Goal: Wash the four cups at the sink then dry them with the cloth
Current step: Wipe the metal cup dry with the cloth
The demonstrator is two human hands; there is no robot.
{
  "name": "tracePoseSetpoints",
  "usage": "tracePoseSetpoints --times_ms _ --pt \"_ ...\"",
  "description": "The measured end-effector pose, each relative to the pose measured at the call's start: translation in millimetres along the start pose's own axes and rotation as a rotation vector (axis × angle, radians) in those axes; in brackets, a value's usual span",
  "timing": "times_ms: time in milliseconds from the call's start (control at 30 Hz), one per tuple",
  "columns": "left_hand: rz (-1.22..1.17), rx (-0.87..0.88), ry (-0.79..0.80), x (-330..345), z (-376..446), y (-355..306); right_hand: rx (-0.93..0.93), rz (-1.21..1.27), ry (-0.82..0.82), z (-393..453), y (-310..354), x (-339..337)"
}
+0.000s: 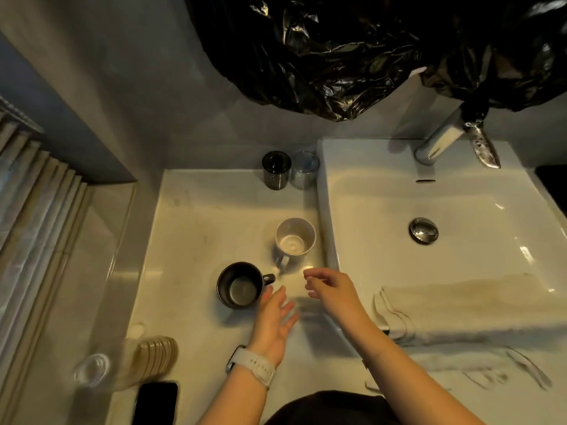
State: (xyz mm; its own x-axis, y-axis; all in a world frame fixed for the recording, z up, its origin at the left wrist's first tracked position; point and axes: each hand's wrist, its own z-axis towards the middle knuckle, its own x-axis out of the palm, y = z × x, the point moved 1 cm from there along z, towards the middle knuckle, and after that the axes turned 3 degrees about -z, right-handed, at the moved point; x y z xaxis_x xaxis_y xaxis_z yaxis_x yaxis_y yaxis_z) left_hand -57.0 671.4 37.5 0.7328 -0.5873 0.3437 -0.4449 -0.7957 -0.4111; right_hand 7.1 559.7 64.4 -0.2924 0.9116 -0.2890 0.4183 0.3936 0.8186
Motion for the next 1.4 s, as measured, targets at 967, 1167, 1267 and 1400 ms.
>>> tracePoseSetpoints --times_ms 967,1167,1267,1400 --pt "0.084 0.371 -0.325 -32 -5 9 0.179 0.274 -0.082 26 -38 39" --pt "0.093 0.498 -0.314 -21 4 9 0.155 0.259 -0.08 26 -36 39" --pt "0.195 0.523 -0.258 -37 -2 10 0.116 0.197 -0.053 18 -36 34" --pt "0.355 0.532 -0.202 -80 -4 -1 0.047 0.148 -0.031 7 -42 36"
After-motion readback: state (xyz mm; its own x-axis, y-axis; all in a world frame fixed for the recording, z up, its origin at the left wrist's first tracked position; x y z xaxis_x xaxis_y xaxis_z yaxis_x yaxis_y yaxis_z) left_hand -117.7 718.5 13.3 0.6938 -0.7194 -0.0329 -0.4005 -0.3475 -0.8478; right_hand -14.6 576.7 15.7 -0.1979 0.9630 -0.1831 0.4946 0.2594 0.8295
